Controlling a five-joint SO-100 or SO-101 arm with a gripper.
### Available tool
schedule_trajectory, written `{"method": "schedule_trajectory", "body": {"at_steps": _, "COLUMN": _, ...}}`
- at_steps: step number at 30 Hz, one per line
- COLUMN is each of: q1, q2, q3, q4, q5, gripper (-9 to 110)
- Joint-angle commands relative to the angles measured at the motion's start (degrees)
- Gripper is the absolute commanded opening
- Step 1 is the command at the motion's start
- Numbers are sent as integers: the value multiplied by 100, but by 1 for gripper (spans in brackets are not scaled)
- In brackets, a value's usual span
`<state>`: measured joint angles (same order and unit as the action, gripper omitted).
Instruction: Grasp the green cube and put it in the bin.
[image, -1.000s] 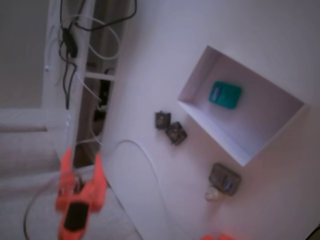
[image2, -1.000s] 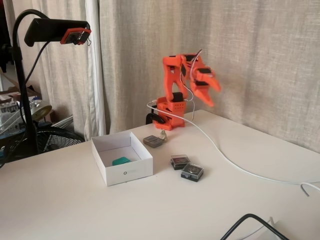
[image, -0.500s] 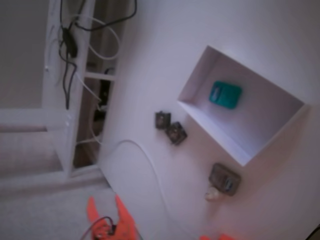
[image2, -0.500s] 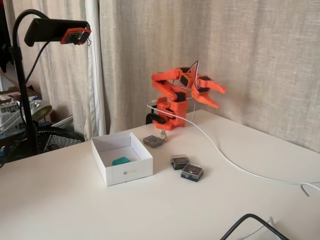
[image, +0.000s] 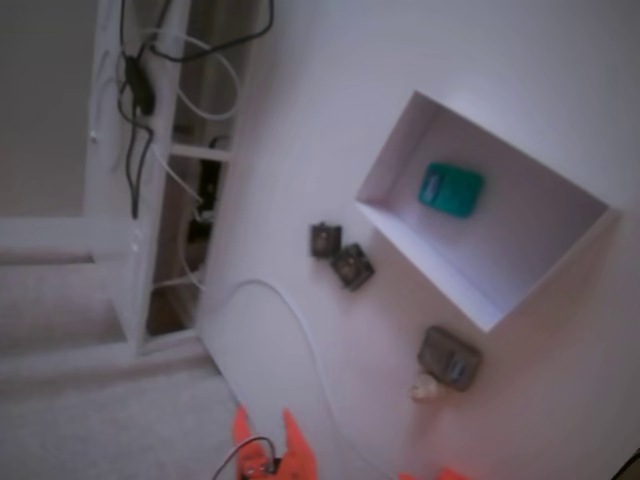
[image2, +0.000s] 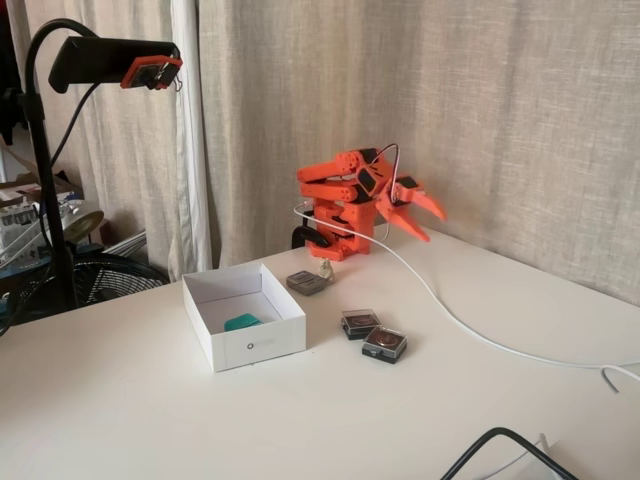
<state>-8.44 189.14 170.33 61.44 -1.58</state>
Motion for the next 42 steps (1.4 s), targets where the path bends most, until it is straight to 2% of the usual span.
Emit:
{"method": "schedule_trajectory", "body": {"at_steps": 1, "q1": -35, "q2": 44, "q3": 53, "q4": 510, "q5": -26, "gripper": 23}}
{"method": "schedule_trajectory", "body": {"at_steps": 6, "q1": -53, "q2": 44, "q3": 18, "q4": 712, "q5": -9, "gripper": 22}}
{"method": "schedule_trajectory", "body": {"at_steps": 9, "q1": -88, "q2": 44, "q3": -176, "q4": 1512, "q5": -26, "gripper": 22}}
{"method": "schedule_trajectory", "body": {"at_steps": 10, "q1": -114, "q2": 44, "q3": -176, "q4": 1512, "q5": -26, "gripper": 17}}
{"method": "schedule_trajectory", "body": {"at_steps": 24, "q1": -114, "q2": 44, "q3": -176, "q4": 1512, "q5": -26, "gripper": 15}}
{"method": "schedule_trajectory", "body": {"at_steps": 25, "q1": -123, "q2": 44, "q3": -176, "q4": 1512, "q5": -26, "gripper": 6}}
{"method": "schedule_trajectory", "body": {"at_steps": 26, "q1": -158, "q2": 44, "q3": -176, "q4": 1512, "q5": -35, "gripper": -9}}
{"method": "schedule_trajectory", "body": {"at_steps": 42, "q1": -167, "q2": 44, "q3": -176, "q4": 1512, "q5": -44, "gripper": -7}}
